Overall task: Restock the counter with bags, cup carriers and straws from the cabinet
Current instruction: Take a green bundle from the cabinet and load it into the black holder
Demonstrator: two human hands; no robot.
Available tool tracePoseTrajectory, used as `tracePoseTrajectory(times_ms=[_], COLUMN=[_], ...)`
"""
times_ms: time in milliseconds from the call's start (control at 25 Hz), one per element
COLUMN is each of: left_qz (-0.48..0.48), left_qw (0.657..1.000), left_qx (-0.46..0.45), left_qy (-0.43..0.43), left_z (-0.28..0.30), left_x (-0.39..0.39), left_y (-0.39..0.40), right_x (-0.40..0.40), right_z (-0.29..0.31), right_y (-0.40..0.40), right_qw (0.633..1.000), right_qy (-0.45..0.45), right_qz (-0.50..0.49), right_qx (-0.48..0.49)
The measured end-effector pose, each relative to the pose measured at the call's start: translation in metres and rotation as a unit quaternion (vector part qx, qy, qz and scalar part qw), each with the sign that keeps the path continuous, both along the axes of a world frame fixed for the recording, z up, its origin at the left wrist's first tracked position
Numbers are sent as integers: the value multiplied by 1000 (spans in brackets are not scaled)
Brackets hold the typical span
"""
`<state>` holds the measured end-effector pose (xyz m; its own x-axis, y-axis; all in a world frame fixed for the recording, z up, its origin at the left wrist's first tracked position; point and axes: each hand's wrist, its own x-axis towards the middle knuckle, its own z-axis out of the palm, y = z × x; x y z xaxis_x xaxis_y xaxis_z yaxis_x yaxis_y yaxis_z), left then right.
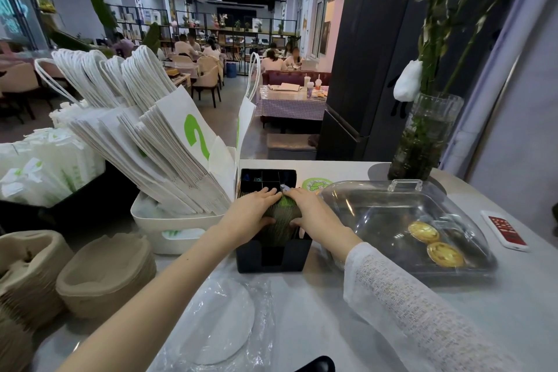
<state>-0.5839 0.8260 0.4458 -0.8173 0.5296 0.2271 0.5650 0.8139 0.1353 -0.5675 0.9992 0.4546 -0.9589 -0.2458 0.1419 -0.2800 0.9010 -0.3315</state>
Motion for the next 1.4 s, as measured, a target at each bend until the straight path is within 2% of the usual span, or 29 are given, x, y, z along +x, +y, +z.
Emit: tracePoseTrajectory(times_ms=[160, 440, 600, 720, 920, 1400], left_qz=[2, -1, -1, -12, -29, -44], left_qw=[999, 1000, 1000, 999, 997, 997], left_qx=[31, 20, -13, -36, -58, -53], left_qy=[8, 20, 25, 22, 47, 37], left_z=[-1, -7, -8, -8, -10, -10], left_x=[-1, -5, -4, -6, -11, -10], left_y=[-3, -12, -17, -19, -17, -17], right_x=[-1, 5, 10, 9, 8, 11], right_z=[2, 13, 5, -1, 0, 1], right_y=[2, 3, -1, -3, -3, -8], right_qw=[1000, 988, 995, 996, 992, 990], right_qy=[-12, 53, 38, 27, 35, 41], right_qz=[-6, -20, 47, 58, 48, 42], right_qx=[-14, 141, 84, 69, 116, 127])
